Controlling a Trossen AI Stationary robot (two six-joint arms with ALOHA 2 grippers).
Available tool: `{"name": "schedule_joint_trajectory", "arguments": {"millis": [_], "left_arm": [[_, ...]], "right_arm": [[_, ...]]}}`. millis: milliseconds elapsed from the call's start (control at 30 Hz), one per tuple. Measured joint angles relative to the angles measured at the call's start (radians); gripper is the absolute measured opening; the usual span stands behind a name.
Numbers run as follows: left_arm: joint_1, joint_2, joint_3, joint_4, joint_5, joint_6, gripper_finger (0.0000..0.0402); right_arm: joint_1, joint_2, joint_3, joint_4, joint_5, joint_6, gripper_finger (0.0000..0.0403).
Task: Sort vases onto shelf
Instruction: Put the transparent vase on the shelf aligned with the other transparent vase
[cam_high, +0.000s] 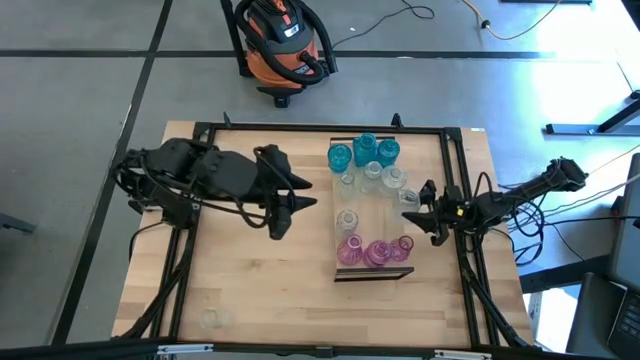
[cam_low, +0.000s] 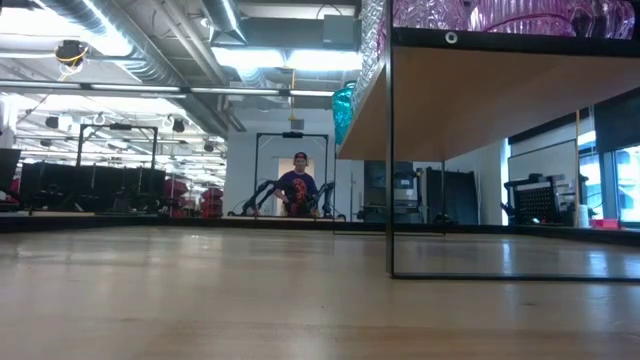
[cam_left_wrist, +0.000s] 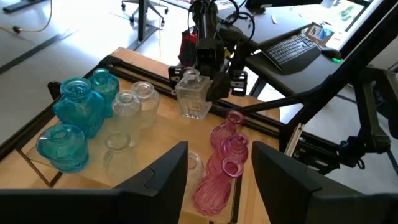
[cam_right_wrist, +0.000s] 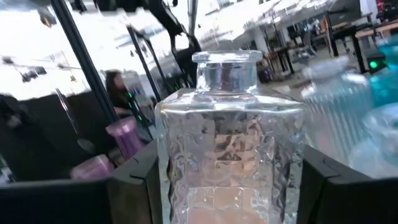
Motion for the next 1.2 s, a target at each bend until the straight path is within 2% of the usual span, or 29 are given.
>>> {"name": "schedule_joint_trajectory", "arguments": {"millis": [133, 500, 967, 1200], "left_arm": [[0.010, 0.012, 0.000, 0.017, 0.001, 0.000, 0.0171], [0.041, 0.013, 0.000, 0.026, -0.003, -0.020, 0.0171], [0.098, 0.013, 0.000, 0.093, 0.002, 0.005, 0.0171], [0.110, 0.018, 0.000, 0.110, 0.006, 0.009, 0.0171]], "right_arm": [[0.000, -0.031, -0.001, -0.109, 0.001, 0.000, 0.0205], [0.000, -0.028, -0.001, -0.259, 0.022, 0.005, 0.0205], [0.000, -0.027, -0.001, -0.342, -0.003, 0.009, 0.0205], [0.000, 0.030, 0.000, -0.331, -0.001, 0.057, 0.0205]]}}
